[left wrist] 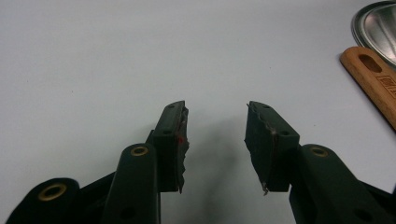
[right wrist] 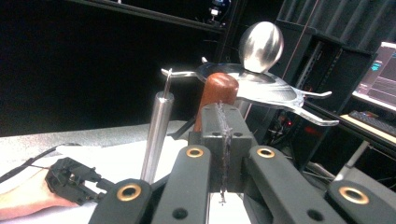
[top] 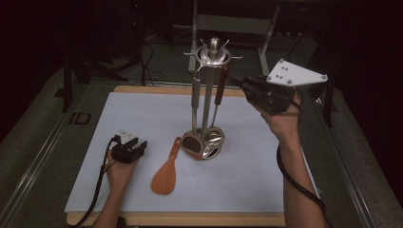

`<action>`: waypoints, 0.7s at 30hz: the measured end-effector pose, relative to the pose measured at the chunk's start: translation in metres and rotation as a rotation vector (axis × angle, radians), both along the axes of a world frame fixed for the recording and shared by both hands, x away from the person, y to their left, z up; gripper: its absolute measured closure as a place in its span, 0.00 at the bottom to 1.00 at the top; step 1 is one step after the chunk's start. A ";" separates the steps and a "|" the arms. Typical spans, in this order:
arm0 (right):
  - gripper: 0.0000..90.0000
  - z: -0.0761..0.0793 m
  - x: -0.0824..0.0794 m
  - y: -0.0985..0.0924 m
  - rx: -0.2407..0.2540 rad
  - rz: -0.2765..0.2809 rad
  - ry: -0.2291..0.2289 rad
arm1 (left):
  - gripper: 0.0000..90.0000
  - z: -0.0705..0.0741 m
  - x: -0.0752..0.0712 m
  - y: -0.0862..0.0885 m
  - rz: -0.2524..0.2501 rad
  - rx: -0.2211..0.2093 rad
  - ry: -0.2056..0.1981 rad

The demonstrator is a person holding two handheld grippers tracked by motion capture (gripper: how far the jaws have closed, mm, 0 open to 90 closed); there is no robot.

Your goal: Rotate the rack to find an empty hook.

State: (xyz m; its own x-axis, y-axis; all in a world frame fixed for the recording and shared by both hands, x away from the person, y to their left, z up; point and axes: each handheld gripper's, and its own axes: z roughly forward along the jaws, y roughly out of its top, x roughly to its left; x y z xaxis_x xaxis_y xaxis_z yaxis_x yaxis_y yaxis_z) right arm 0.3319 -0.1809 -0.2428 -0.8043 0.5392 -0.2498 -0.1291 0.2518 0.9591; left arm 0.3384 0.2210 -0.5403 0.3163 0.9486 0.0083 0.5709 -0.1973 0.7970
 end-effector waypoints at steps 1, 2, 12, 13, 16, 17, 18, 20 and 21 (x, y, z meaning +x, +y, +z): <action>1.00 0.000 0.000 0.000 0.000 0.001 0.000 | 0.65 0.000 0.000 0.000 0.000 0.001 0.000; 1.00 0.000 0.000 0.001 0.001 0.002 0.000 | 0.65 0.000 0.000 0.000 0.000 0.000 0.000; 1.00 -0.001 -0.002 0.003 0.003 0.007 -0.002 | 0.65 0.000 0.000 0.000 0.000 0.000 0.000; 1.00 -0.001 -0.002 0.004 0.003 0.008 -0.003 | 0.65 0.000 0.000 0.000 0.000 0.000 0.000; 1.00 -0.001 -0.002 0.005 0.001 0.012 -0.004 | 0.65 0.000 0.000 0.000 -0.001 0.000 0.000; 1.00 -0.001 -0.002 0.005 0.002 0.012 -0.005 | 0.65 0.000 0.000 0.000 -0.001 0.000 0.000; 1.00 -0.001 -0.002 0.006 0.003 0.013 -0.005 | 0.65 0.000 0.000 0.000 -0.001 -0.001 0.000; 1.00 -0.001 -0.002 0.006 0.004 0.015 -0.006 | 0.65 0.000 0.000 0.000 -0.001 -0.001 0.000; 1.00 -0.001 -0.002 0.007 0.003 0.016 -0.006 | 0.65 0.000 0.000 0.000 -0.002 0.000 0.001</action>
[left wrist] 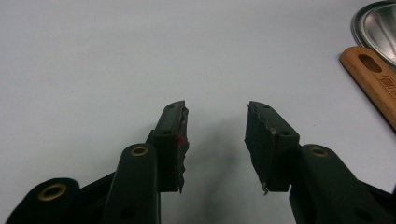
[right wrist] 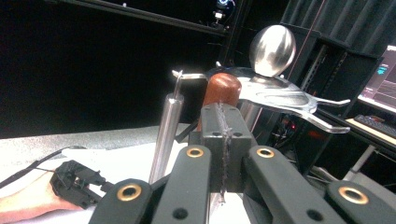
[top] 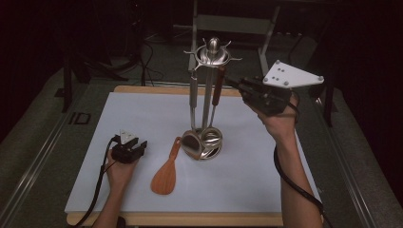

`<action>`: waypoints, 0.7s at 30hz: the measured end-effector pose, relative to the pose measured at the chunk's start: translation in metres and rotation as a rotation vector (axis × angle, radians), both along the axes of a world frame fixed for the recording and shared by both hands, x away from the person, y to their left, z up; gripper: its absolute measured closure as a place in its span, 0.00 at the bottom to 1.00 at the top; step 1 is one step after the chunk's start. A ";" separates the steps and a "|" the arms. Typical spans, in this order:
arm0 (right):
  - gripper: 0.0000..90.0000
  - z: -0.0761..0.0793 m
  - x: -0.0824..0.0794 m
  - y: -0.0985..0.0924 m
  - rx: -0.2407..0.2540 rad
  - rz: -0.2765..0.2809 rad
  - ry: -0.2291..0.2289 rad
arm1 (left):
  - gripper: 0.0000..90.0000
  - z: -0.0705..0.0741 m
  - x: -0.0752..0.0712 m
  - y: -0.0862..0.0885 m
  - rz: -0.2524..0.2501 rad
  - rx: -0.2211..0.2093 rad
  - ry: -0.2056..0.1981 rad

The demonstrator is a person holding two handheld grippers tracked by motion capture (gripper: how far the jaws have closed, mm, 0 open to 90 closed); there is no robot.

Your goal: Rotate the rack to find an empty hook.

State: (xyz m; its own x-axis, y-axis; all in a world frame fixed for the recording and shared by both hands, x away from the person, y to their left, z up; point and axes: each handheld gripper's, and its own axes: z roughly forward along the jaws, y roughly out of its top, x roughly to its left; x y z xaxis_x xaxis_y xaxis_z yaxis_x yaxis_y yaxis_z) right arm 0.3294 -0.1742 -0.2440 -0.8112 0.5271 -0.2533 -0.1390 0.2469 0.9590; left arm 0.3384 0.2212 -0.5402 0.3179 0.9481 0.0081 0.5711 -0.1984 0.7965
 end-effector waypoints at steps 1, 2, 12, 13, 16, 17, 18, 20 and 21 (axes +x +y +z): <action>1.00 0.000 0.000 0.000 -0.001 0.002 0.000 | 0.65 0.000 0.000 0.000 0.001 -0.001 0.000; 1.00 0.000 0.000 0.001 0.000 0.001 -0.001 | 0.65 0.000 0.000 0.000 0.001 -0.001 -0.001; 0.99 -0.001 0.001 -0.002 0.007 -0.001 0.003 | 0.65 0.000 0.000 0.000 0.001 -0.002 -0.001; 0.99 -0.002 0.001 -0.003 0.006 0.000 0.005 | 0.65 0.000 0.000 0.000 0.001 -0.003 0.000; 0.99 -0.003 0.001 -0.003 0.006 -0.002 0.005 | 0.65 0.000 0.000 0.000 0.001 -0.004 0.003; 0.98 -0.003 0.001 -0.003 0.004 -0.004 0.004 | 0.65 0.000 0.000 0.000 0.002 -0.006 0.003; 0.98 -0.004 0.001 -0.004 0.005 -0.008 0.002 | 0.65 0.000 0.000 0.000 0.001 -0.005 0.004; 0.98 -0.005 0.001 -0.005 0.007 -0.011 0.002 | 0.65 0.000 0.000 0.000 0.001 -0.004 0.003; 0.98 -0.005 0.001 -0.007 0.013 -0.014 0.002 | 0.65 0.000 0.000 0.000 0.000 -0.004 0.003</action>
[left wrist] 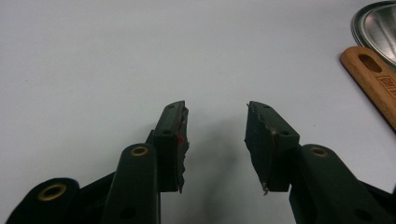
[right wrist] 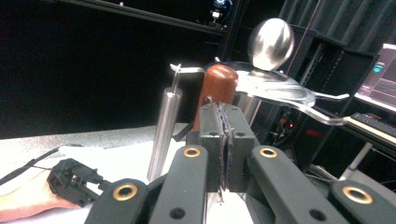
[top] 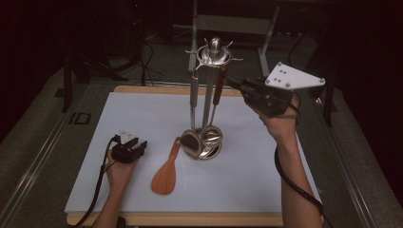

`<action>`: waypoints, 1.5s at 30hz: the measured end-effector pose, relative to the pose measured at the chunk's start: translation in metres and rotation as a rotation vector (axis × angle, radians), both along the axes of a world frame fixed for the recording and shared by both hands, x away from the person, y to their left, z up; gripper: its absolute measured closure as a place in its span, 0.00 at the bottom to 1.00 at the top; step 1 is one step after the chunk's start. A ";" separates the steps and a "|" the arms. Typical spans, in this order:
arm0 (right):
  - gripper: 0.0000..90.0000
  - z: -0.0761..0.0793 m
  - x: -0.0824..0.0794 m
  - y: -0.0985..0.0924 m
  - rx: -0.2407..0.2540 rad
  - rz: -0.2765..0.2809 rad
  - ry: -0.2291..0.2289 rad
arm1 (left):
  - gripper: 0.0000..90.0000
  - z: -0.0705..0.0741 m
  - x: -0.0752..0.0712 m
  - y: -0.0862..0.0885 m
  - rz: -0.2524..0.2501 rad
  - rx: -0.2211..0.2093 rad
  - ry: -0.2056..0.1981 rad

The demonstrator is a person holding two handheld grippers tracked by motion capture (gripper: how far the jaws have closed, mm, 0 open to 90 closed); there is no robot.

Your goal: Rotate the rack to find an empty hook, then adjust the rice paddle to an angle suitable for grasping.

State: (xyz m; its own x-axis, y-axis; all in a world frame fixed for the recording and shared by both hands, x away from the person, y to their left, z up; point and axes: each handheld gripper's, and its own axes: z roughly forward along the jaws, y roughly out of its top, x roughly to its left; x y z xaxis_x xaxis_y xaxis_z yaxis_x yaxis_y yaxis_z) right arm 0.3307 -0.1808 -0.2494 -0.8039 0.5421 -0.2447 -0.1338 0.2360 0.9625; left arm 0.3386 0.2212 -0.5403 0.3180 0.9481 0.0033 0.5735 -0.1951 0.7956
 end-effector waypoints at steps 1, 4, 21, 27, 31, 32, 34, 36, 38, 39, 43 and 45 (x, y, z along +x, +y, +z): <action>0.98 0.000 0.000 -0.002 0.005 -0.002 0.002 | 0.65 0.000 0.000 0.000 0.000 0.000 -0.001; 0.96 -0.002 0.000 -0.009 0.016 -0.017 0.008 | 0.65 0.000 0.000 0.000 -0.001 0.001 -0.002; 0.89 -0.052 0.015 -0.047 -0.020 -0.132 0.143 | 0.67 0.004 -0.005 -0.019 -0.107 -0.008 0.038; 0.89 -0.062 0.014 -0.057 -0.019 -0.143 0.165 | 0.69 0.013 -0.012 -0.039 -0.181 -0.041 0.036; 0.89 -0.067 0.015 -0.061 -0.019 -0.150 0.173 | 0.68 0.018 -0.016 -0.054 -0.223 -0.041 0.039; 0.89 -0.068 0.015 -0.062 -0.016 -0.150 0.175 | 0.67 0.019 -0.018 -0.058 -0.229 -0.043 0.040; 0.89 -0.069 0.014 -0.064 -0.018 -0.153 0.178 | 0.66 0.020 -0.019 -0.064 -0.238 -0.046 0.048; 0.89 -0.070 0.014 -0.065 -0.019 -0.156 0.184 | 0.65 0.021 -0.020 -0.069 -0.243 -0.061 0.064; 0.88 -0.071 0.014 -0.066 -0.018 -0.158 0.184 | 0.64 0.020 -0.019 -0.073 -0.239 -0.053 0.082; 0.88 -0.071 0.014 -0.066 -0.016 -0.158 0.185 | 0.64 0.019 -0.018 -0.075 -0.239 -0.053 0.094; 0.88 -0.073 0.014 -0.068 -0.012 -0.160 0.185 | 0.61 0.017 -0.015 -0.083 -0.234 -0.042 0.126; 0.87 -0.074 0.015 -0.068 -0.009 -0.160 0.187 | 0.60 0.016 -0.014 -0.088 -0.235 -0.013 0.138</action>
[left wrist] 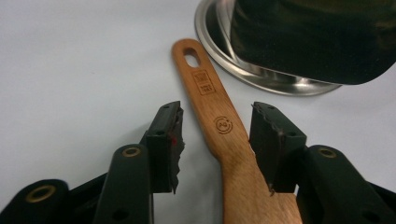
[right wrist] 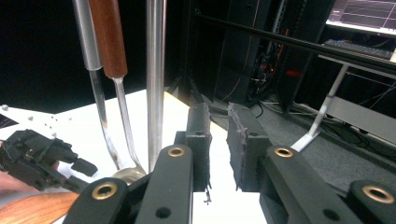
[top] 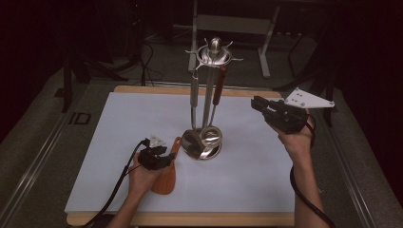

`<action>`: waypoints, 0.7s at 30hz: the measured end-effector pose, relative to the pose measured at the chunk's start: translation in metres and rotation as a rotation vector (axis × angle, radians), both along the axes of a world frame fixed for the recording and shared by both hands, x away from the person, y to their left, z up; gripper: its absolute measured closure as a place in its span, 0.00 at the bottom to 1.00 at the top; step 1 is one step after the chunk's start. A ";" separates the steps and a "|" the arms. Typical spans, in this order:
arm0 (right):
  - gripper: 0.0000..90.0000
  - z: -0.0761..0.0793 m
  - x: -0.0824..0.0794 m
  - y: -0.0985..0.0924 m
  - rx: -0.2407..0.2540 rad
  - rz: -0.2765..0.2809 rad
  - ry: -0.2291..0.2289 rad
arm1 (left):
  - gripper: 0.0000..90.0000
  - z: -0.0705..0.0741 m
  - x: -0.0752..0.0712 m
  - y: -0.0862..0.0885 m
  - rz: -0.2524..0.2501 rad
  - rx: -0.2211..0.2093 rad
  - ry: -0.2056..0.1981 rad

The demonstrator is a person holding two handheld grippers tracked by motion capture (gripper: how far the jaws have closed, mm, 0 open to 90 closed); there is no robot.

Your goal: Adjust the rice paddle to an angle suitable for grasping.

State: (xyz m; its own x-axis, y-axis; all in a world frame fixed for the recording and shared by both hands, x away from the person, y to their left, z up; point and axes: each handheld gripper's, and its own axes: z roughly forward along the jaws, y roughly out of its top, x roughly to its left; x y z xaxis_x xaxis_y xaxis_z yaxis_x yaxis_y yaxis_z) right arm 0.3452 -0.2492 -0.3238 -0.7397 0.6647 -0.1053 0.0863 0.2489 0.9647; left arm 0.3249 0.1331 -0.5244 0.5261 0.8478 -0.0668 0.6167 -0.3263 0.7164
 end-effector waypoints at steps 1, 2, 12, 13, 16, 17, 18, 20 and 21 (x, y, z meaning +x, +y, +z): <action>0.87 -0.001 0.000 0.000 0.001 0.000 0.001 | 0.59 -0.001 0.001 -0.003 0.001 0.013 0.006; 0.87 -0.002 0.001 -0.001 0.004 -0.001 0.002 | 0.59 -0.003 0.001 -0.005 -0.003 0.028 0.017; 0.87 -0.005 0.001 -0.003 0.012 -0.004 0.004 | 0.63 -0.006 0.001 -0.011 -0.033 0.092 0.034; 0.87 -0.005 0.001 -0.003 0.013 -0.003 0.004 | 0.65 -0.005 0.000 -0.011 -0.032 0.091 0.036; 0.87 -0.005 0.000 -0.003 0.014 -0.003 0.005 | 0.69 -0.004 -0.002 -0.011 -0.040 0.107 0.039; 0.87 -0.006 0.000 -0.003 0.014 -0.003 0.006 | 0.69 -0.004 -0.004 -0.011 -0.038 0.112 0.039; 0.87 -0.006 0.000 -0.003 0.014 -0.003 0.007 | 0.69 -0.004 -0.005 -0.011 -0.036 0.109 0.039; 0.87 -0.007 0.000 -0.004 0.014 -0.004 0.008 | 0.70 -0.004 -0.007 -0.009 -0.034 0.109 0.043; 0.87 -0.007 0.000 -0.004 0.013 -0.004 0.007 | 0.70 -0.003 -0.009 -0.009 -0.034 0.111 0.045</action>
State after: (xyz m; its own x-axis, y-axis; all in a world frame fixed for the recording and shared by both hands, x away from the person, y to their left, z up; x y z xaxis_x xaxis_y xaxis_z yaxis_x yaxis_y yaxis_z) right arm 0.3455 -0.2530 -0.3305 -0.7375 0.6691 -0.0913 0.0940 0.2357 0.9673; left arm 0.3156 0.1245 -0.5277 0.5531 0.8331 0.0021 0.6348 -0.4230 0.6467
